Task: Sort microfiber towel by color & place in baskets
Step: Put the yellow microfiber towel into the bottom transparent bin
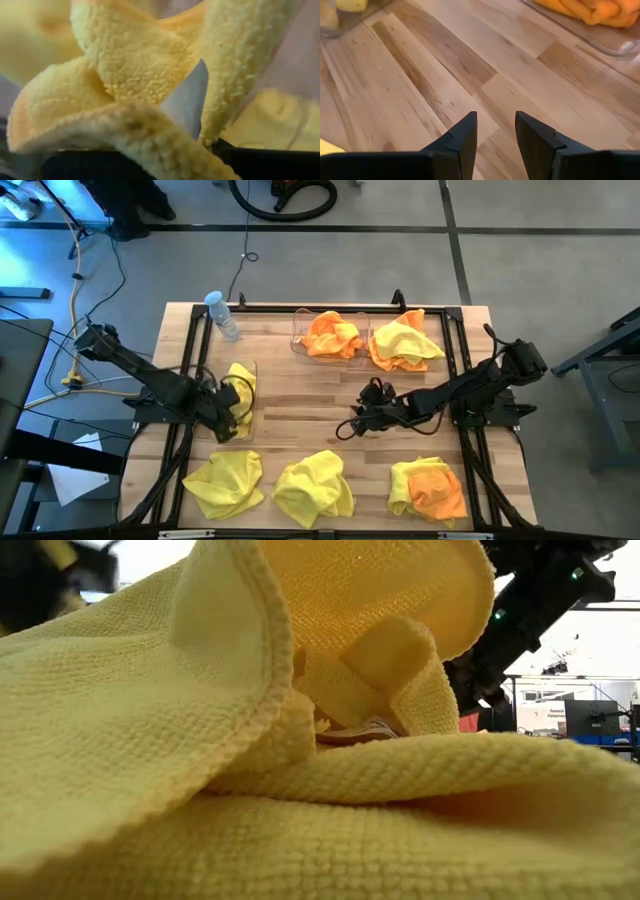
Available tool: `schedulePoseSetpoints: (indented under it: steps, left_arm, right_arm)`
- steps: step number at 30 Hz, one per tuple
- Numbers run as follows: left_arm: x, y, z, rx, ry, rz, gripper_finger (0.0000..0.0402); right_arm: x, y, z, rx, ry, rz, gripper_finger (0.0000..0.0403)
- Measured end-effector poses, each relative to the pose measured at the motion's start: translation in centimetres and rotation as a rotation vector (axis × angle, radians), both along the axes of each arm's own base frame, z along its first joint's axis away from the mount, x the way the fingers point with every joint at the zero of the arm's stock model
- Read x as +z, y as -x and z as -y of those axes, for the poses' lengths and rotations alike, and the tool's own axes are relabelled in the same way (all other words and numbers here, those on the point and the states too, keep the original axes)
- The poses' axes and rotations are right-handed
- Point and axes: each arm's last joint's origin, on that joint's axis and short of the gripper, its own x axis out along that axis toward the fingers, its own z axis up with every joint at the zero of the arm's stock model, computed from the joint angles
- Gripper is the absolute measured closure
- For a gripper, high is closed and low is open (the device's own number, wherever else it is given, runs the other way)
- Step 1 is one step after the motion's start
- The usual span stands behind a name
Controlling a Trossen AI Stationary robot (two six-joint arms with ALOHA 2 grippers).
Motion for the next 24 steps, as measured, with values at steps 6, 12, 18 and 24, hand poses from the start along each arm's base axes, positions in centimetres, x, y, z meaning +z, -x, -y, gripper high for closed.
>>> schedulePoseSetpoints:
  steps: [6,12,18,24]
  left_arm:
    - [-2.8,0.7,0.3,0.03,0.015,-0.137,0.0394]
    - [-2.7,0.6,0.3,0.027,0.023,-0.113,0.036]
    - [-2.3,0.6,0.4,0.022,0.065,-0.077,0.0297]
    - [0.0,0.4,0.7,-0.013,0.129,-0.031,0.0252]
  right_arm:
    - [0.2,-0.2,-0.1,0.021,0.011,0.023,0.0274]
    - [0.2,-0.3,-0.1,0.021,0.011,0.024,0.0274]
    - [0.2,-0.3,-0.1,0.022,0.013,0.024,0.0274]
    - [0.2,-0.2,-0.1,0.022,0.013,0.023,0.0274]
